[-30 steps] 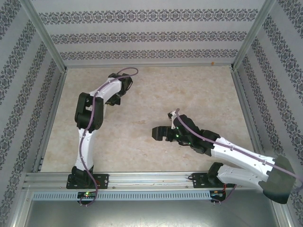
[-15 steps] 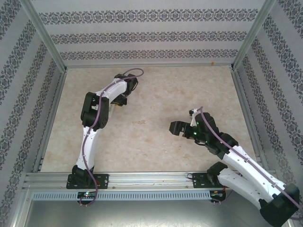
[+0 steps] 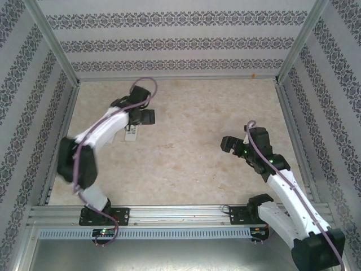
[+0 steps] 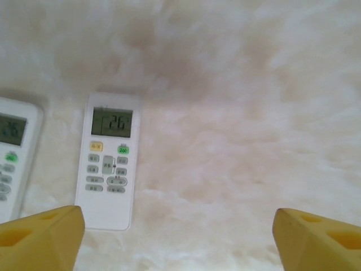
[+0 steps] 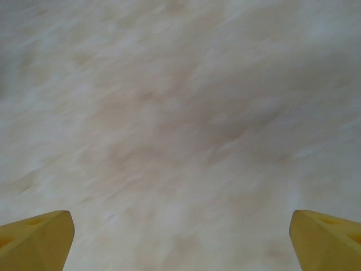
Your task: Load the batteries into the remote control
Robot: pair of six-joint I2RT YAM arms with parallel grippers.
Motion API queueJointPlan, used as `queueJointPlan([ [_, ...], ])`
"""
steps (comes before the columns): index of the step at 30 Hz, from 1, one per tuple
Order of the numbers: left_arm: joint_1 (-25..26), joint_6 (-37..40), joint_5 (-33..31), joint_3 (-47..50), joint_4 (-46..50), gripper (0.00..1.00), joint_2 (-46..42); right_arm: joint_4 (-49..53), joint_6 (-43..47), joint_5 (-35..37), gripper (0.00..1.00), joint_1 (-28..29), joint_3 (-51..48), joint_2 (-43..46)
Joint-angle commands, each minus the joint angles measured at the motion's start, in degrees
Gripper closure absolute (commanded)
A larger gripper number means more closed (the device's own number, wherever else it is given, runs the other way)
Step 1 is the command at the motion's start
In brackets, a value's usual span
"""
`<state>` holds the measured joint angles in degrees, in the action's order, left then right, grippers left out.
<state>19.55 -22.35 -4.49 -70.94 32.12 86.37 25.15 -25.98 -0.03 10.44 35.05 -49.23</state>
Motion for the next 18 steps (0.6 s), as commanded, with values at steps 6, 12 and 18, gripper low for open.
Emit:
queueJointPlan([
  [6,-1.29,8.96,-9.18,35.32,-29.04,0.00,-29.69,-38.73,17.66,14.16,0.02,-7.29,-8.23,-20.47],
  [12,-6.43,16.74,-17.31,50.68,-40.20,0.00,-40.50,-67.75,24.69,7.38,0.02,-7.68,-11.34,-31.85],
  [18,-16.94,26.51,-3.59,62.95,-74.78,0.00,-27.37,-81.95,23.41,9.60,0.02,-7.72,-14.96,-38.25],
])
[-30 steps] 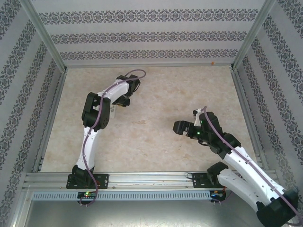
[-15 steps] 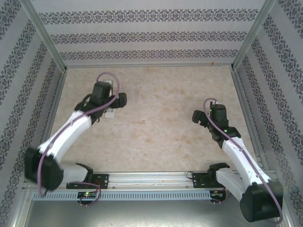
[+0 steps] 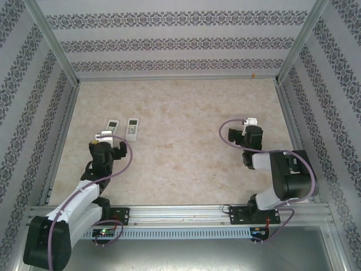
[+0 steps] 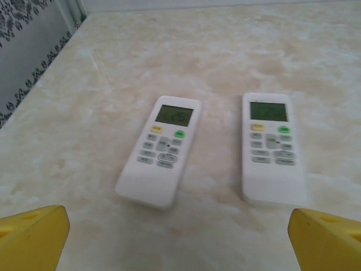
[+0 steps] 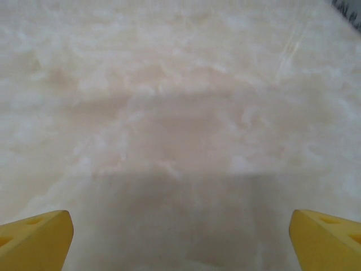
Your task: Load the batteries into the remote control
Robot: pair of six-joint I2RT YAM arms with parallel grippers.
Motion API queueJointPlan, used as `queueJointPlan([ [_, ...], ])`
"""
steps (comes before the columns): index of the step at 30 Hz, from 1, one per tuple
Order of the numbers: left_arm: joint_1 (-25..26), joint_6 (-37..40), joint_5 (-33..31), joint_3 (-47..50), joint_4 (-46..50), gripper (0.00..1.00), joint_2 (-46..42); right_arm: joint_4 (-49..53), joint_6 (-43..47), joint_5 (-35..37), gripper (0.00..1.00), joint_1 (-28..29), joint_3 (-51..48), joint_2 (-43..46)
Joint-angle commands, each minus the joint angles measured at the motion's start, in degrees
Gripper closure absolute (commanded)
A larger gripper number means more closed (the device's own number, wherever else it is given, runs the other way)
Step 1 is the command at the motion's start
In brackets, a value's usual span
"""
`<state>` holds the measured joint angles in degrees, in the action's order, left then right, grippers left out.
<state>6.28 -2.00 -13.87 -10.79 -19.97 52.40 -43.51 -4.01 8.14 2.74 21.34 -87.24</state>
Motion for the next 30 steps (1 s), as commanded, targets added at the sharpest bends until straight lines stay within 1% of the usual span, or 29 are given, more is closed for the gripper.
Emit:
queueJointPlan([
  [1,-4.68,6.06,7.22,1.82,-25.78,0.00,10.52,-8.21,0.75,5.41,0.02,0.48,-0.09,1.37],
  [2,-5.36,5.95,8.74,0.57,-27.49,0.00,13.70,-8.47,0.53,5.46,0.02,0.26,0.00,1.25],
  [3,-6.34,4.97,10.24,-0.76,-31.25,0.00,18.64,-11.28,0.97,5.43,0.02,0.36,-0.81,0.46],
  [4,-7.40,3.77,11.48,-2.97,-34.26,0.00,23.28,-10.95,1.04,5.67,0.02,0.59,-0.60,0.38],
  [5,-8.44,0.67,13.10,-6.53,-28.31,0.00,24.35,-9.64,0.88,5.45,0.02,0.51,-0.39,0.85],
  [6,-9.92,-1.36,16.66,-8.94,-25.16,0.00,26.20,-9.39,1.02,5.28,0.02,0.51,-0.36,1.04],
  [7,-10.43,-2.12,17.95,-8.74,-31.49,0.00,30.96,-10.31,1.10,5.39,0.02,0.51,-0.46,0.65],
  [8,-10.63,-2.21,18.28,-8.93,-34.64,0.00,34.99,-10.31,1.00,5.35,0.02,0.48,-0.52,0.70],
  [9,-10.43,-1.03,20.66,-8.62,-41.08,0.00,39.94,-9.46,0.96,5.27,0.02,0.44,-0.34,0.91],
  [10,-10.41,-0.54,22.59,-8.41,-41.45,0.00,39.48,-9.76,0.94,5.15,0.02,0.42,-0.34,0.85],
  [11,-10.43,-0.50,22.03,-9.45,-34.82,0.00,36.92,-10.01,1.00,5.22,0.02,0.43,-0.42,0.76],
  [12,-10.35,-0.36,21.73,-9.74,-34.63,0.00,37.34,-9.71,0.92,5.15,0.02,0.41,-0.36,0.84],
  [13,-10.33,-0.35,22.34,-9.06,-39.92,0.00,39.54,-9.74,0.92,5.14,0.02,0.42,-0.36,0.79],
  [14,-10.41,-0.51,21.89,-8.99,-39.06,0.00,38.86,-9.76,0.97,5.15,0.02,0.42,-0.34,0.84],
  [15,-10.41,-0.92,20.91,-9.56,-35.22,0.00,37.37,-9.76,1.00,5.15,0.02,0.42,-0.34,0.85],
  [17,-10.30,-0.58,21.58,-9.29,-38.42,0.00,38.99,-9.84,0.96,5.13,0.02,0.43,-0.38,0.79],
  [19,-10.33,-0.21,22.55,-9.29,-37.04,0.00,38.06,-9.76,1.02,5.13,0.02,0.41,-0.34,0.73],
  [21,-10.33,-0.03,22.91,-9.64,-37.64,0.00,38.76,-9.50,1.03,5.13,0.02,0.41,-0.09,0.58],
  [22,-10.40,0.06,23.15,-9.94,-36.15,0.00,38.32,-9.49,1.08,5.13,0.02,0.42,-0.07,0.60],
  [24,-10.33,0.12,23.15,-9.75,-37.26,0.00,38.69,-9.32,1.02,5.14,0.02,0.42,0.01,0.54],
  [30,-10.33,0.33,23.74,-9.91,-36.72,0.00,38.58,-10.03,1.11,5.15,0.02,0.51,-0.47,0.77],
])
